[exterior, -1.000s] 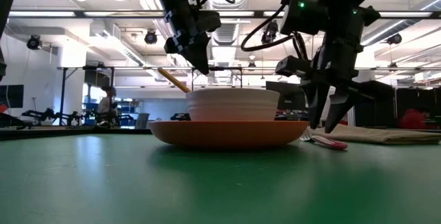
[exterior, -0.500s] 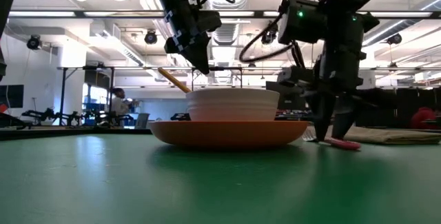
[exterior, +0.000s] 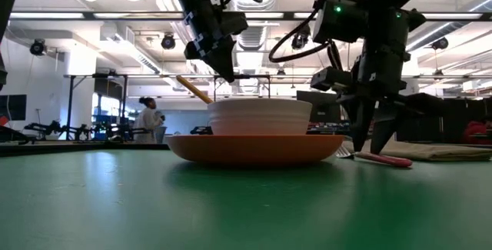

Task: Set table place
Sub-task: Put the pink fork to the right of the orange plate, then return to Home Position

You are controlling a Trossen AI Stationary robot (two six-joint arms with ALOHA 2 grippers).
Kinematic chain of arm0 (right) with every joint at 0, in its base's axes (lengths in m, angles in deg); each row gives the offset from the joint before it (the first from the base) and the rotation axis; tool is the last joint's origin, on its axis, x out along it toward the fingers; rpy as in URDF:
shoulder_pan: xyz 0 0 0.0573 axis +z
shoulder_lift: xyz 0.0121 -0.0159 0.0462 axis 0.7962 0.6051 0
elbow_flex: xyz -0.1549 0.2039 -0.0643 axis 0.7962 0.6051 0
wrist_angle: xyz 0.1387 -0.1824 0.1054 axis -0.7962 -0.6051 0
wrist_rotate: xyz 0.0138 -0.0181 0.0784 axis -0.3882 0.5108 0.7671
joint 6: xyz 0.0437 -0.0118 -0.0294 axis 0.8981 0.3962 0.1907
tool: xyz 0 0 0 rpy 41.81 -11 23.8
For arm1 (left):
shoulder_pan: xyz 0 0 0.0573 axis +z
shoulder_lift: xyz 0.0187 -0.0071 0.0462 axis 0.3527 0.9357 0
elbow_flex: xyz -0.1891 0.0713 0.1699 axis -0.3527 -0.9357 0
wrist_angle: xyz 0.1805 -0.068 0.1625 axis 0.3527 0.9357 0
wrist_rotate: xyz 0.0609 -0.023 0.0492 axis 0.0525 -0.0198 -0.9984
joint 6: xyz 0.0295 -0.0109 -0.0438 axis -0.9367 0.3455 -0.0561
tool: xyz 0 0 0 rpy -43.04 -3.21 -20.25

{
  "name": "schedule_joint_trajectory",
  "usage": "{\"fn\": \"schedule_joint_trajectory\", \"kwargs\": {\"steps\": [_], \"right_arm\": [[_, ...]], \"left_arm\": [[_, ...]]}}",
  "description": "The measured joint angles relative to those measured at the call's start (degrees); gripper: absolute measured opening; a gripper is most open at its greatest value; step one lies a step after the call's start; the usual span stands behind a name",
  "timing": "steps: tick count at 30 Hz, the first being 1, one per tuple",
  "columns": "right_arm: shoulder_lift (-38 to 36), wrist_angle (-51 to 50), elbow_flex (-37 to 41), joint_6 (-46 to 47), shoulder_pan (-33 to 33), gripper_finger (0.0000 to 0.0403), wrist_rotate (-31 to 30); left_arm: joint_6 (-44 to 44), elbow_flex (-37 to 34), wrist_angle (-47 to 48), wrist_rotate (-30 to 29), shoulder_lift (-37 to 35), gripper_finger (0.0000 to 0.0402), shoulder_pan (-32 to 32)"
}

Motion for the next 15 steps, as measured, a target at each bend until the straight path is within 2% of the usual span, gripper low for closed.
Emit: {"fn": "schedule_joint_trajectory", "kwargs": {"steps": [5, 9, 12, 15], "right_arm": [[-2.32, -0.30, -1.70, -3.21, 0.00, 0.0107, -1.06], [-5.70, -9.27, -5.84, -10.40, -1.21, 0.0107, -9.34], [-9.19, -18.77, -11.15, -19.60, -3.97, 0.0107, -14.58], [-12.97, -27.52, -17.15, -31.75, -6.41, 0.0107, -16.02]], "left_arm": [[-0.25, 0.28, -0.56, 0.04, 0.00, 0.0000, 0.00], [-5.29, 3.66, -1.33, 1.14, -1.27, 0.0000, 0.02], [-7.52, 7.42, -4.47, -5.73, -3.67, 0.0000, -0.13], [-7.14, 9.64, -4.18, -10.49, -6.95, 0.0000, 0.01]]}}
